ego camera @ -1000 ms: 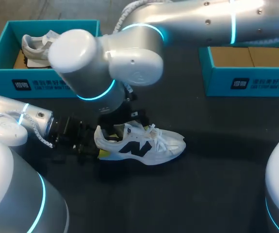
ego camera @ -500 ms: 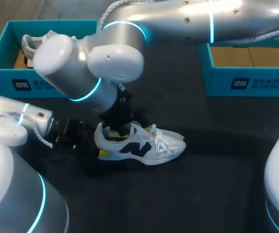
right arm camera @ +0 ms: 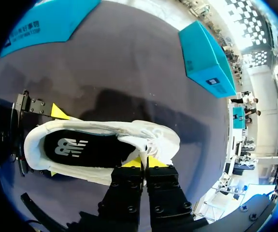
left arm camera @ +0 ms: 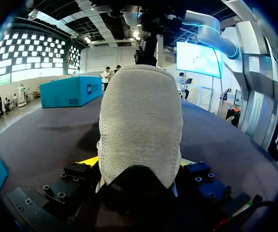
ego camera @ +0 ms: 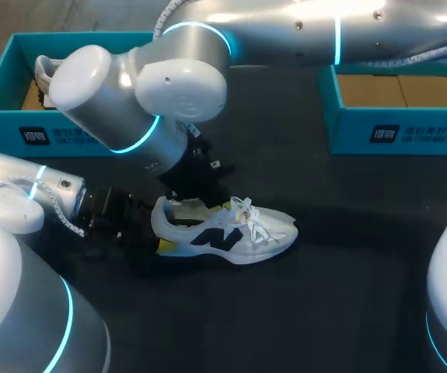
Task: Take the shoe out of the shoebox, open the shoe tongue, remove and reinsert the insole, then place the shoe into the shoebox
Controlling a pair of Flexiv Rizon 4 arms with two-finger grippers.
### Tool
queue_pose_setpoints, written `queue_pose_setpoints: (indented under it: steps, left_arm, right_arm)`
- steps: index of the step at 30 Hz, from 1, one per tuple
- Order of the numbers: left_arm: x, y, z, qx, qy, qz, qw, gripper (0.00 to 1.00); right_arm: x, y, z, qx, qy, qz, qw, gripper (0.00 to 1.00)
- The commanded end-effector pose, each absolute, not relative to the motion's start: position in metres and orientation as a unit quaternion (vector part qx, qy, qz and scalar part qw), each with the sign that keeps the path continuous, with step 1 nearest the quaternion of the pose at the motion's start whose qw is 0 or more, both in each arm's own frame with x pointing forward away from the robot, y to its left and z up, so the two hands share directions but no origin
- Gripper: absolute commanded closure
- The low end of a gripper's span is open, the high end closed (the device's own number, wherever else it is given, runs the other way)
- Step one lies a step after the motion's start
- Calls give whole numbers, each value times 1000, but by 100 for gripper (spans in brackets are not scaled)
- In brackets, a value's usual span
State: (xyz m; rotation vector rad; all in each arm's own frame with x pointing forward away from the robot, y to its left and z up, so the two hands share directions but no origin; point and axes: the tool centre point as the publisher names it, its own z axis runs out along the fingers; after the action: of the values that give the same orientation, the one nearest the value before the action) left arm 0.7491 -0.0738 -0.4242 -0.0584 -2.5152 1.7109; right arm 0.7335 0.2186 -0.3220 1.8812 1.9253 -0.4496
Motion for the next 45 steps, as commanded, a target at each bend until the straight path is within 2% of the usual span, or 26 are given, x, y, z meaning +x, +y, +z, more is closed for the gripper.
queue_pose_setpoints:
  steps: [1, 20, 41, 42, 43, 45]
  left_arm:
    - [750, -76, -428, -18, -826, 562, 49, 100]
    - [750, -76, -428, -18, -826, 562, 49, 100]
    - [750, -76, -428, -18, -826, 562, 49, 100]
    - [750, -76, -428, -18, -826, 562, 49, 100]
    - [750, -76, -428, -18, -826, 562, 49, 100]
    - [750, -76, -428, -18, -826, 562, 49, 100]
  right_arm:
    - [728, 202, -320, 854, 456, -82, 236, 100]
    - [723, 153, -322, 874, 431, -76, 211, 100]
    - [716, 112, -377, 896, 390, -114, 178, 100]
    - [715, 110, -380, 897, 389, -113, 175, 94]
    - [715, 110, -381, 898, 388, -113, 173, 68]
    - [715, 110, -381, 900, 386, -109, 171, 34]
